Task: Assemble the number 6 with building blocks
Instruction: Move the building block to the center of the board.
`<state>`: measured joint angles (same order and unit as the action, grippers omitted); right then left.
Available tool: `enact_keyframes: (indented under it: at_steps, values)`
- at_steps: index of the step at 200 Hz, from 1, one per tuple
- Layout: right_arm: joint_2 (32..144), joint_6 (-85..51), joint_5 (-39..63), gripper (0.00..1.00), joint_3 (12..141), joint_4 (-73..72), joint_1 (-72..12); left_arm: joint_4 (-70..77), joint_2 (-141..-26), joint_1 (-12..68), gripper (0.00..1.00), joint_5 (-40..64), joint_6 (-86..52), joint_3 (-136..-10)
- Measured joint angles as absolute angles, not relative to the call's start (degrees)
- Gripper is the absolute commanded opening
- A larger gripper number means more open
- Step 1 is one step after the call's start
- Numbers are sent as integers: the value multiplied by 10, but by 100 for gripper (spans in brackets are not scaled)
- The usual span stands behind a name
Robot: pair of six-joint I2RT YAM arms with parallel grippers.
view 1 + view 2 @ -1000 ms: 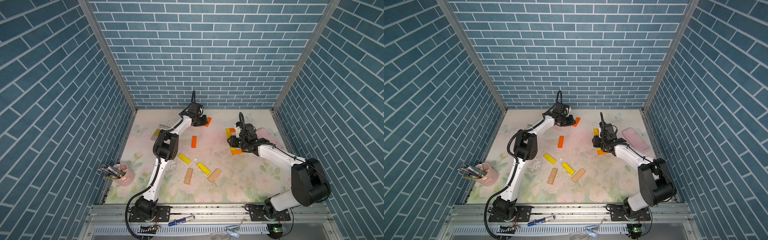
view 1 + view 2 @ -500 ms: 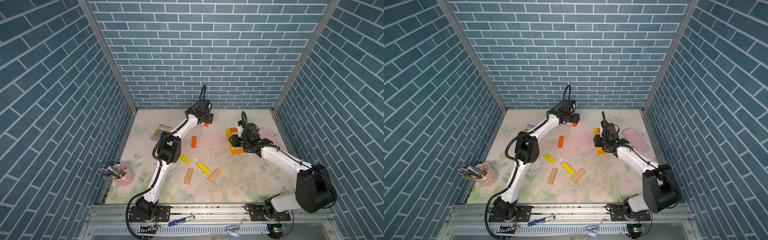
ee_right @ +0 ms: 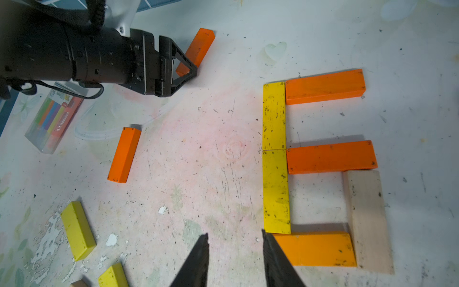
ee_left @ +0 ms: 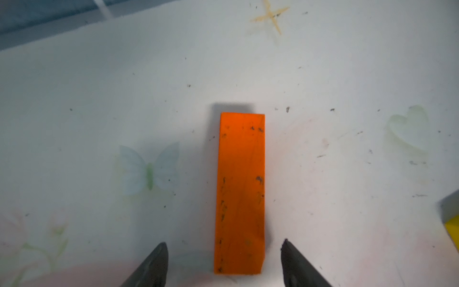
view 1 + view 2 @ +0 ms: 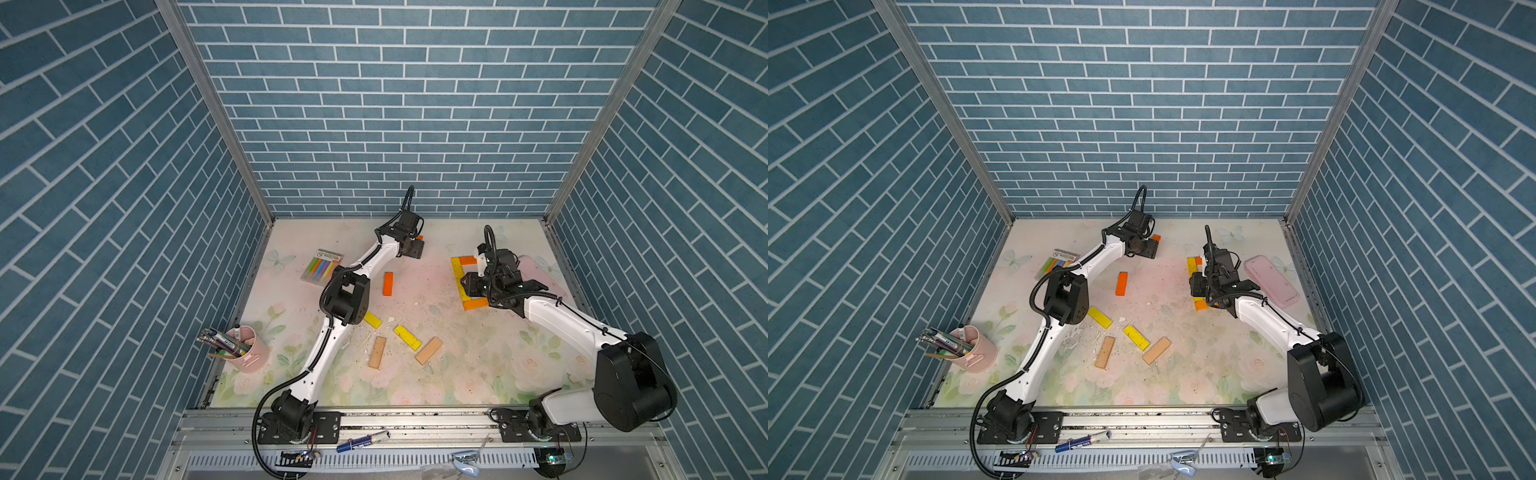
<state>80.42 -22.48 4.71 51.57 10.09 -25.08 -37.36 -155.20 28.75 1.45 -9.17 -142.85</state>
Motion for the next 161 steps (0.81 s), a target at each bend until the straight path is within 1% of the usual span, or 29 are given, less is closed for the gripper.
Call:
enact_keyframes:
  at_steps: [31, 40, 49, 69, 83, 88, 112, 132, 140, 161]
  values:
    - [804, -225, 44, 38, 516, 101, -251, -387, -1556, 288, 55, 25, -94, -1452]
    - [804, -225, 43, 38, 516, 101, -251, -392, -1560, 288, 47, 27, -92, -1467]
    - [804, -225, 42, 38, 516, 101, -251, -394, -1564, 288, 43, 30, -94, -1480]
    - [804, -225, 41, 38, 516, 103, -251, -399, -1564, 288, 43, 38, -95, -1491]
    - [804, -224, 41, 38, 516, 104, -251, -403, -1564, 288, 50, 42, -96, -1492]
    - [804, -223, 41, 38, 516, 105, -251, -405, -1564, 288, 51, 41, -97, -1492]
    - [804, -220, 40, 38, 516, 112, -251, -415, -1572, 288, 51, 43, -99, -1492]
    - [804, -220, 38, 38, 516, 116, -251, -419, -1582, 288, 49, 45, -105, -1492]
    - [804, -220, 38, 38, 516, 117, -251, -419, -1582, 288, 44, 49, -108, -1493]
    - [804, -219, 36, 38, 516, 120, -251, -419, -1582, 288, 27, 57, -117, -1493]
